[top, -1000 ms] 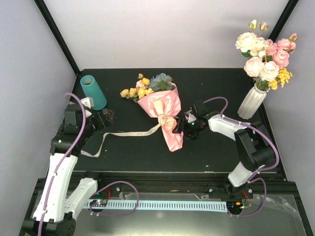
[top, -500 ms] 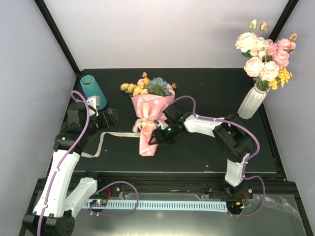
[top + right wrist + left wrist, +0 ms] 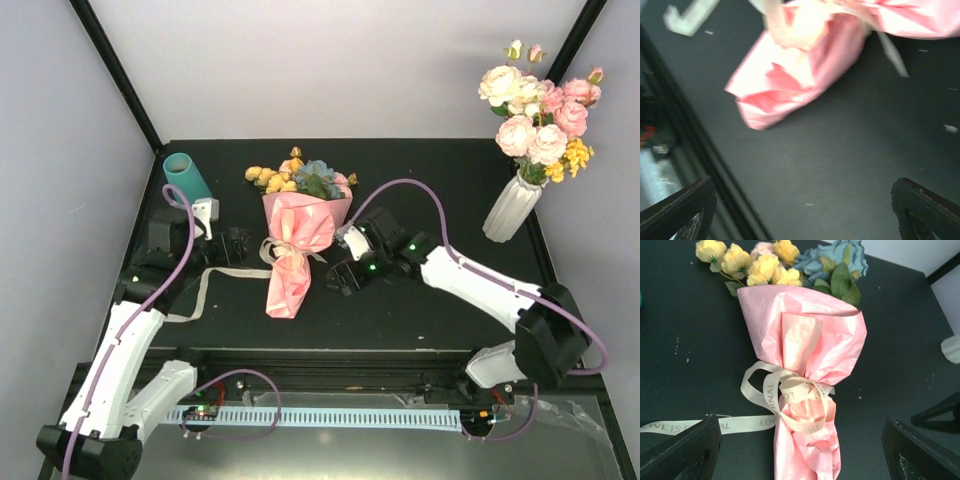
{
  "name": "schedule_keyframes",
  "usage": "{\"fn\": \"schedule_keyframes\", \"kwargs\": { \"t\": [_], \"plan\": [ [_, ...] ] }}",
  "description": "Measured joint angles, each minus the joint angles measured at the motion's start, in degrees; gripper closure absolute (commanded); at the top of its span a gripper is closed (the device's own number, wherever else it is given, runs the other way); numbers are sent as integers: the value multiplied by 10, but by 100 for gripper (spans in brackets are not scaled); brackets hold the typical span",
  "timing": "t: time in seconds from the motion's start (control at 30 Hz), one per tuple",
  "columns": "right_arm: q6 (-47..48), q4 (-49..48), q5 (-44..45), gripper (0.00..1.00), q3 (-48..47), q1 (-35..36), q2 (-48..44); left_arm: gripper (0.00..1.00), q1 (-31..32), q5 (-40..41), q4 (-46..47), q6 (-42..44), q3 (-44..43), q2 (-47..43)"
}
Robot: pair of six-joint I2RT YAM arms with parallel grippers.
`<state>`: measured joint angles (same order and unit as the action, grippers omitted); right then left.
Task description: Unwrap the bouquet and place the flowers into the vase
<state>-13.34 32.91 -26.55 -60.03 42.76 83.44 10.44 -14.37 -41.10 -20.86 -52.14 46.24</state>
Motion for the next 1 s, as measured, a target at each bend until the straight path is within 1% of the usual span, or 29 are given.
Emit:
{"fn": "schedule_keyframes", "kwargs": {
  "t": [0.07,0.13,0.2,0.3,0.43,0.57,0.63,0.7,0.9,1.0],
  "plan": [
    [27,-24,56,10,41,1,-33,12,10,0,0,3,0,7],
    [47,-51,97,20,73,0,-44,12,19,-1,-1,5,0,17],
    [68,-85,129,21,94,0,-37,12,25,-3,-4,8,0,25],
    [91,-128,151,22,95,0,-6,12,30,-5,-9,12,0,26],
    [118,-175,155,25,61,0,66,12,32,-8,-14,14,0,25],
    [136,-203,153,27,22,0,126,13,33,-8,-29,15,0,17],
    [143,-212,151,31,4,0,150,13,34,-9,-37,15,0,9],
    [146,-218,144,33,-10,0,169,13,35,-9,-45,15,0,0],
    [141,-234,127,35,-39,0,224,13,35,-9,-68,14,0,-26],
    [132,-238,124,40,-40,0,240,13,35,-9,-72,14,0,-28]
  ]
}}
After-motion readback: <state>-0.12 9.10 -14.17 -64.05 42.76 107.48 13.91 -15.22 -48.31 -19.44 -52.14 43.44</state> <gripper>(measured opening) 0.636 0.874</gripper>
